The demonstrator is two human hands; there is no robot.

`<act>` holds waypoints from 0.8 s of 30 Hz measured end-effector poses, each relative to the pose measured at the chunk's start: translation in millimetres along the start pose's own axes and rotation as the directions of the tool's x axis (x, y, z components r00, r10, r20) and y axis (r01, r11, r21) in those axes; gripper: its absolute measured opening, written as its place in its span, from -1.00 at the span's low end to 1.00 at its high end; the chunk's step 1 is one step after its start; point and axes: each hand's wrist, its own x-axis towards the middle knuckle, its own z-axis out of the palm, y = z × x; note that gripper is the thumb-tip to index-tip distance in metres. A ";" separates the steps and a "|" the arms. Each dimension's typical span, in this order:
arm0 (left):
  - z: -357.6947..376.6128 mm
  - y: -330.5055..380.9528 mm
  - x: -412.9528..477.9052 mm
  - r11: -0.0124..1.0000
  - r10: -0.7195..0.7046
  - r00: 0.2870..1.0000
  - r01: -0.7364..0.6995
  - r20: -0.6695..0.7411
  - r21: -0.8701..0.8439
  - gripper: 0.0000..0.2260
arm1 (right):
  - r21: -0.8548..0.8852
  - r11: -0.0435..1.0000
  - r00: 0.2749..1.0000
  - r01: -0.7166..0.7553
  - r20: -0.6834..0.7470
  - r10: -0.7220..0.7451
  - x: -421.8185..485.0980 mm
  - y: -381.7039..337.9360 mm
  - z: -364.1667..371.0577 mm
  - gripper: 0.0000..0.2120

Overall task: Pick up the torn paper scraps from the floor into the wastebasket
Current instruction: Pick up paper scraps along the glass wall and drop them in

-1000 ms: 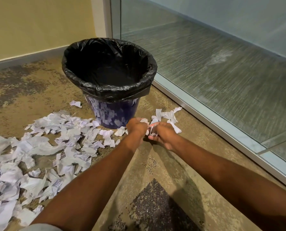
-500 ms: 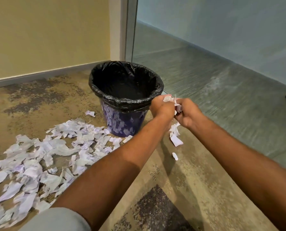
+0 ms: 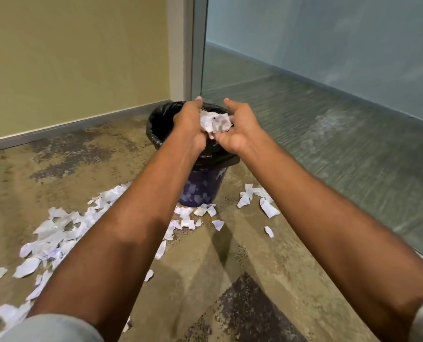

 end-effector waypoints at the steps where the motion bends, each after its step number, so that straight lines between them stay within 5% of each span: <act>1: -6.1 1.5 3.0 0.999 -0.033 0.999 0.033 0.004 -0.003 -0.65 | -0.015 1.000 1.000 -0.008 -0.001 0.008 -9.4 1.1 2.8 -0.65; 5: -22.0 19.5 -26.2 0.998 -0.048 0.993 0.043 0.108 0.043 -0.64 | -0.077 0.997 1.000 -0.014 0.004 0.014 -25.5 1.6 7.0 -0.69; 10: -23.4 26.0 -42.1 0.991 -0.015 0.990 -0.004 0.140 0.135 -0.68 | 0.047 0.998 0.998 -0.037 0.045 0.034 -16.5 4.3 8.5 -0.83; 12: -22.2 28.0 -39.2 0.997 -0.034 0.985 0.022 0.167 0.073 -0.53 | 0.075 0.997 0.999 -0.025 0.039 0.023 -8.4 6.3 5.4 -0.58; 15: -19.3 24.8 -35.2 0.999 -0.006 0.986 -0.001 0.166 0.042 -0.68 | 0.091 0.996 0.999 0.022 0.027 -0.025 4.5 6.7 1.7 -0.39; 20: -15.0 14.7 -21.8 0.992 0.123 0.979 -0.127 0.161 0.012 -0.48 | 0.091 0.994 0.998 0.060 0.023 -0.062 20.4 -3.8 -22.0 -0.71; 24: -9.6 -1.3 -21.0 0.978 0.199 0.945 -0.208 0.260 0.005 -0.66 | -0.045 0.994 0.995 0.098 -0.027 -0.099 37.0 -13.5 -64.6 -0.87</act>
